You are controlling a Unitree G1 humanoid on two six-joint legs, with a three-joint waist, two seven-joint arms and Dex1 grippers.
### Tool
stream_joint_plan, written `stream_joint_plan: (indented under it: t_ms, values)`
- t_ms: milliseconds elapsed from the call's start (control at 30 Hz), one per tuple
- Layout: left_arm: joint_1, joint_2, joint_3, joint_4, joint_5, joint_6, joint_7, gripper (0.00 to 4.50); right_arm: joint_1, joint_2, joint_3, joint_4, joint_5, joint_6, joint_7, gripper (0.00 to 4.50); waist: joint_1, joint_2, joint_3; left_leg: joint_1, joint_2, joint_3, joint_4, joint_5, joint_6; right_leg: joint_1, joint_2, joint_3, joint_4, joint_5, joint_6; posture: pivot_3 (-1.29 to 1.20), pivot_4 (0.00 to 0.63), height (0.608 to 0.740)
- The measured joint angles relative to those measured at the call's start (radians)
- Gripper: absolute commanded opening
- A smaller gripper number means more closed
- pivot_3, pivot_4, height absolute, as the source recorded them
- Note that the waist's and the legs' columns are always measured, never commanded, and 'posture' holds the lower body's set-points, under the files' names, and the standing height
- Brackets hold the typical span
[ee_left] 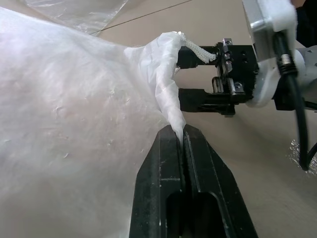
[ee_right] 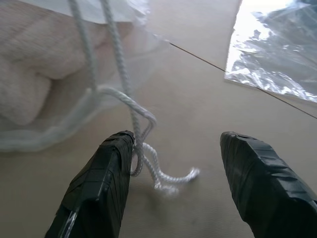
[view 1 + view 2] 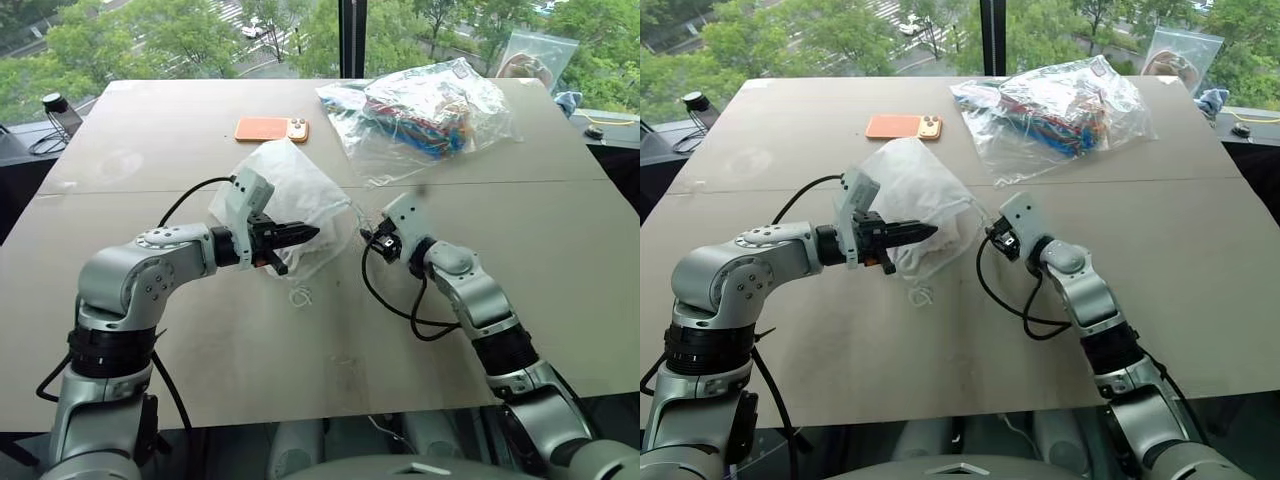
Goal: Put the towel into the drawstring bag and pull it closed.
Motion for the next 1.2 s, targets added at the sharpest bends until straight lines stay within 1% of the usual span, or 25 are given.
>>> stream_joint_plan:
  t_ms: [100,333,400,433,467,533,567,667,800,900,967,1000,1033,1067,1100,1133,1200]
  values:
    - [0.0,0.008,0.0,0.0,0.0,0.001,-0.001,0.0,0.001,0.009,-0.011,-0.001,-0.015,0.001,-0.039,2.28,-0.001,0.0,0.0,0.0,0.0,0.0,0.0,0.0,0.0,0.0,0.0,0.0,0.0,0.0,0.0,0.0,0.15,0.74]
    - [0.002,0.016,0.004,0.0,0.0,0.002,-0.001,0.0,0.027,-0.002,-0.013,-0.066,-0.022,0.018,-0.034,2.28,-0.003,0.0,0.0,0.0,0.0,0.0,0.0,0.0,0.0,0.0,0.0,0.0,0.0,0.0,0.0,0.0,0.15,0.74]
    - [0.002,0.016,0.004,0.0,0.001,0.002,-0.001,0.0,0.027,0.001,-0.013,-0.064,-0.023,0.014,-0.036,1.69,-0.003,0.0,0.0,0.0,0.0,0.0,0.0,0.0,0.0,0.0,0.0,0.0,0.0,0.0,0.0,0.0,0.15,0.74]
    - [0.002,0.016,0.004,0.0,0.001,0.002,-0.001,0.0,0.027,0.005,-0.013,-0.059,-0.023,0.006,-0.037,1.5,-0.003,0.0,0.0,0.0,0.0,0.0,0.0,0.0,0.0,0.0,0.0,0.0,0.0,0.0,0.0,0.0,0.15,0.74]
    - [0.002,0.016,0.004,0.0,0.001,0.002,-0.001,0.0,0.027,0.008,-0.014,-0.055,-0.024,0.0,-0.038,1.15,-0.003,0.0,0.0,0.0,0.0,0.0,0.0,0.0,0.0,0.0,0.0,0.0,0.0,0.0,0.0,0.0,0.15,0.74]
    - [0.002,0.016,0.004,0.0,0.001,0.002,-0.001,0.0,0.022,0.022,-0.014,-0.031,-0.02,-0.027,-0.033,0.17,-0.003,0.0,0.0,0.0,0.0,0.0,0.0,0.0,0.0,0.0,0.0,0.0,0.0,0.0,0.0,0.0,0.15,0.74]
    - [0.002,0.016,0.004,0.0,0.001,0.002,-0.001,0.0,0.021,0.026,-0.013,-0.02,-0.018,-0.039,-0.029,0.08,-0.003,0.0,0.0,0.0,0.0,0.0,0.0,0.0,0.0,0.0,0.0,0.0,0.0,0.0,0.0,0.0,0.15,0.74]
    - [0.001,0.016,0.004,0.0,0.002,0.002,-0.003,0.0,0.021,0.025,-0.012,-0.002,-0.02,-0.069,-0.016,0.08,-0.003,0.0,0.0,0.0,0.0,0.0,0.0,0.0,0.0,0.0,0.0,0.0,0.0,0.0,0.0,0.0,0.15,0.74]
    - [-0.007,0.007,0.008,0.03,-0.007,0.002,-0.017,0.0,0.028,-0.005,-0.023,-0.021,-0.029,-0.076,-0.016,0.08,0.0,0.0,0.0,0.0,0.0,0.0,0.0,0.0,0.0,0.0,0.0,0.0,0.0,0.0,0.0,0.0,0.15,0.74]
    - [-0.017,0.004,0.058,0.09,-0.055,0.03,-0.05,0.79,0.061,-0.041,-0.041,-0.127,-0.04,-0.048,-0.019,0.0,-0.002,0.0,0.0,0.0,0.0,0.0,0.0,0.0,0.0,0.0,0.0,0.0,0.0,0.0,0.0,0.0,0.15,0.74]
    - [-0.011,0.04,0.093,0.099,-0.086,0.034,-0.093,1.64,0.079,-0.052,-0.061,-0.196,-0.041,-0.013,-0.02,0.0,-0.008,0.0,0.0,0.0,0.001,0.0,0.0,0.0,0.0,-0.001,0.001,0.0,0.0,0.0,0.0,0.0,0.15,0.74]
    - [0.004,0.067,0.112,0.098,-0.092,0.033,-0.116,2.17,0.084,-0.055,-0.065,-0.225,-0.041,0.005,-0.02,0.0,-0.01,0.0,0.0,0.001,0.001,0.0,-0.001,0.0,0.0,-0.001,0.001,0.001,0.001,0.0,0.0,0.0,0.15,0.74]
    - [0.044,0.107,0.139,0.096,-0.095,0.025,-0.145,2.73,0.091,-0.056,-0.067,-0.258,-0.04,0.025,-0.019,0.0,-0.014,0.0,0.0,0.002,0.001,0.001,-0.002,0.0,0.0,-0.001,0.001,0.003,0.001,0.0,0.0,0.0,0.15,0.74]
    - [0.09,0.141,0.156,0.094,-0.093,0.02,-0.17,3.12,0.1,-0.058,-0.069,-0.28,-0.04,0.037,-0.019,0.0,-0.016,0.0,0.0,0.002,0.001,0.001,-0.003,0.0,0.0,-0.001,0.001,0.003,0.001,0.0,0.0,0.0,0.15,0.74]
    - [0.186,0.202,0.179,0.073,-0.085,-0.002,-0.218,3.67,0.106,-0.058,-0.066,-0.305,-0.04,0.057,-0.017,0.0,-0.025,0.0,0.0,0.002,0.001,0.002,-0.004,0.0,0.0,-0.002,0.001,0.004,0.001,0.0,-0.001,0.0,0.15,0.74]
    - [0.245,0.231,0.183,0.064,-0.076,-0.009,-0.246,3.67,0.116,-0.063,-0.071,-0.32,-0.04,0.068,-0.018,0.0,-0.024,0.001,0.0,0.002,0.001,0.002,-0.004,0.0,0.0,-0.003,0.001,0.004,0.001,0.0,-0.001,0.0,0.15,0.74]
    - [0.471,0.301,0.191,-0.02,-0.015,-0.097,-0.329,3.67,0.124,-0.064,-0.07,-0.338,-0.041,0.095,-0.018,0.0,-0.024,0.001,0.0,0.0,0.001,0.004,-0.004,0.0,0.0,-0.004,0.0,0.005,0.0,0.0,-0.001,0.0,0.15,0.74]
